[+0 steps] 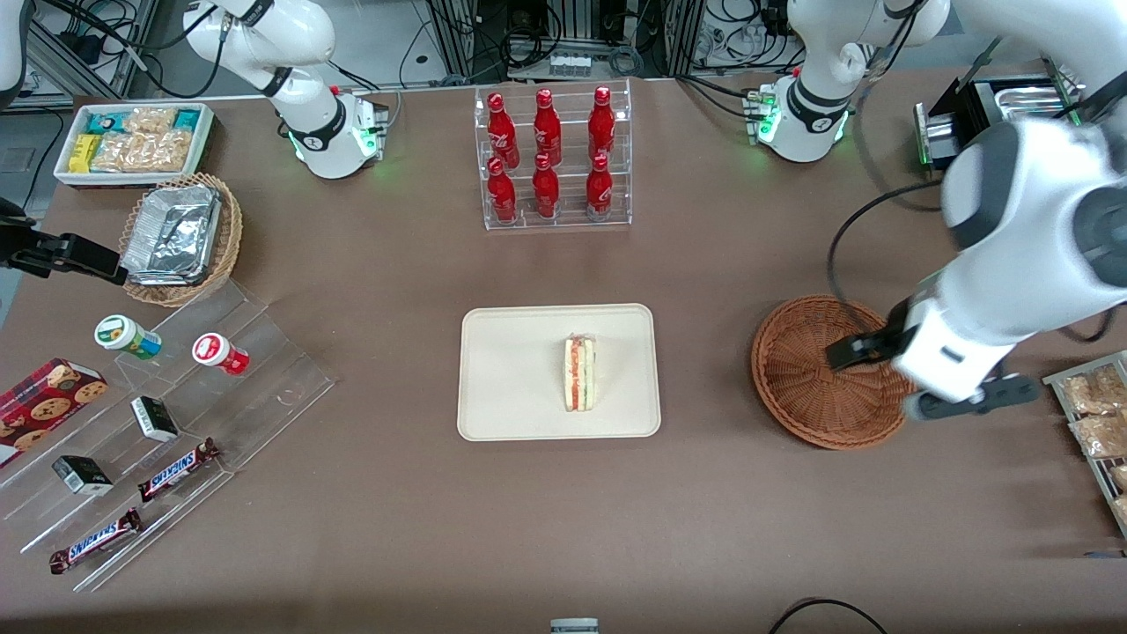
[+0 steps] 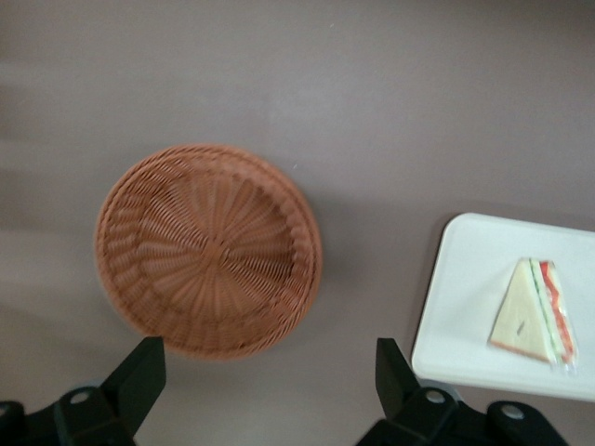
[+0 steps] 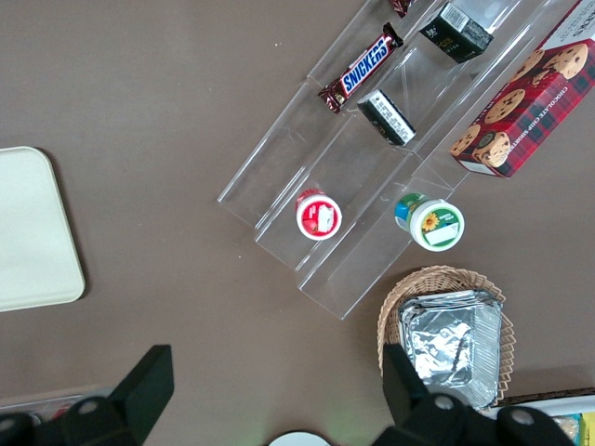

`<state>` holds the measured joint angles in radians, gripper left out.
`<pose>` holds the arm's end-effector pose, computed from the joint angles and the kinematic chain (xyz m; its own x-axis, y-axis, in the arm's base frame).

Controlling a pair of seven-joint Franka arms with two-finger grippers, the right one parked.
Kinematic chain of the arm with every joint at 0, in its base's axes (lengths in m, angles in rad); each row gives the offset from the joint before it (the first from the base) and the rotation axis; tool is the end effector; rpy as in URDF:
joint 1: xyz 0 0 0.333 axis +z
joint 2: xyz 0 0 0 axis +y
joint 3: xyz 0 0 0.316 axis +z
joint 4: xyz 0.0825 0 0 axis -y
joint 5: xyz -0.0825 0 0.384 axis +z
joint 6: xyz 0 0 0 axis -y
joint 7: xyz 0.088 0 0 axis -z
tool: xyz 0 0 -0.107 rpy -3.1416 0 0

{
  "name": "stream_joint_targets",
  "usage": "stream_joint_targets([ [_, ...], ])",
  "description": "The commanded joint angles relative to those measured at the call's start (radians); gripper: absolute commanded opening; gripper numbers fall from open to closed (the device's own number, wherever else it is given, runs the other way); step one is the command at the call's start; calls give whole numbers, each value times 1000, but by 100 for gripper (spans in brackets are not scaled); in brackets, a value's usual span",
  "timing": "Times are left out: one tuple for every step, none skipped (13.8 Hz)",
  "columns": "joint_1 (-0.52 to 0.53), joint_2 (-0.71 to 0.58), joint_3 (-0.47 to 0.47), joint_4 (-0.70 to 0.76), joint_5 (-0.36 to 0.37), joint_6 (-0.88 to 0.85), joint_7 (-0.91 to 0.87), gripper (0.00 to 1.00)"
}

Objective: Place sandwich from basket to tray

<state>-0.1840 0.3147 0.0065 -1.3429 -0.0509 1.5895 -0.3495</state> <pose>0.6353 -0.1200 0.5442 0.9818 0.1721 -0.0806 0.1744 -0.9844 0.0224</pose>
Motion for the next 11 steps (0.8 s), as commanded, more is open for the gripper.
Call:
stream_joint_targets([
  [110,-83,-97,-19,-6,-94,45,100],
  [150,-106,-112,-21,-6,-129,88,100],
  [176,-127,-121,-21,-4,-158,125,100],
  [202,-153,-125,-22,-4,-187,153,100],
  [215,-179,-125,-22,-4,-216,173,100],
  [228,-207,-125,-25,-3,-247,191,100],
  [242,-239,-125,-44,-3,-276,213,100],
  [248,-273,-125,-73,0,-292,246,100],
  [254,-298,-126,-105,19,-292,268,100],
  [256,-305,-135,-128,25,-289,271,100],
  [255,-304,-138,-149,25,-275,270,100],
])
